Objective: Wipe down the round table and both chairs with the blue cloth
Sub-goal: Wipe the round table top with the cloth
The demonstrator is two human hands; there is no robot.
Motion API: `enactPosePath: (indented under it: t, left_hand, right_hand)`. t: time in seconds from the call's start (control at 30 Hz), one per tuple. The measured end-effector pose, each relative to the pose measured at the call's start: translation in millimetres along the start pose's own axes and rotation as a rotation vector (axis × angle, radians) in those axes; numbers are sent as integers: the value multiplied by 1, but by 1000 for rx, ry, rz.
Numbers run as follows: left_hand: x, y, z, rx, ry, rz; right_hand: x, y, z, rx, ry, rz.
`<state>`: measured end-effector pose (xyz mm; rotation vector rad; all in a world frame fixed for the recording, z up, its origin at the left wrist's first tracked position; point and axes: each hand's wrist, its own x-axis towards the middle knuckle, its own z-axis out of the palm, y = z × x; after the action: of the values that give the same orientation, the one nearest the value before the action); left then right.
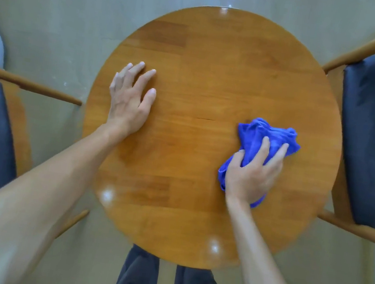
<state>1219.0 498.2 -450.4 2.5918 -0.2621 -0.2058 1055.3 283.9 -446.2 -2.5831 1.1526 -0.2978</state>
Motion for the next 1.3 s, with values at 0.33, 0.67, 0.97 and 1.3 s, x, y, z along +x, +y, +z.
enactPosePath:
  t: [0.33, 0.67, 0.97, 1.3]
  left_hand:
    - [-69, -17, -48, -200, 23, -98]
    - [-127, -28, -27, -18, -73, -139]
    - [-124, -27, -37, -206, -23, -221]
    - [-126, -17, -24, -79, -46, -212]
  right_hand:
    - [-169, -99, 14, 145, -435, -894]
    - [-21, 84, -47, -32, -211, -515]
    - [-141, -81, 5, 53, -176, -430]
    - [-88, 131, -63, -4, -329, -756]
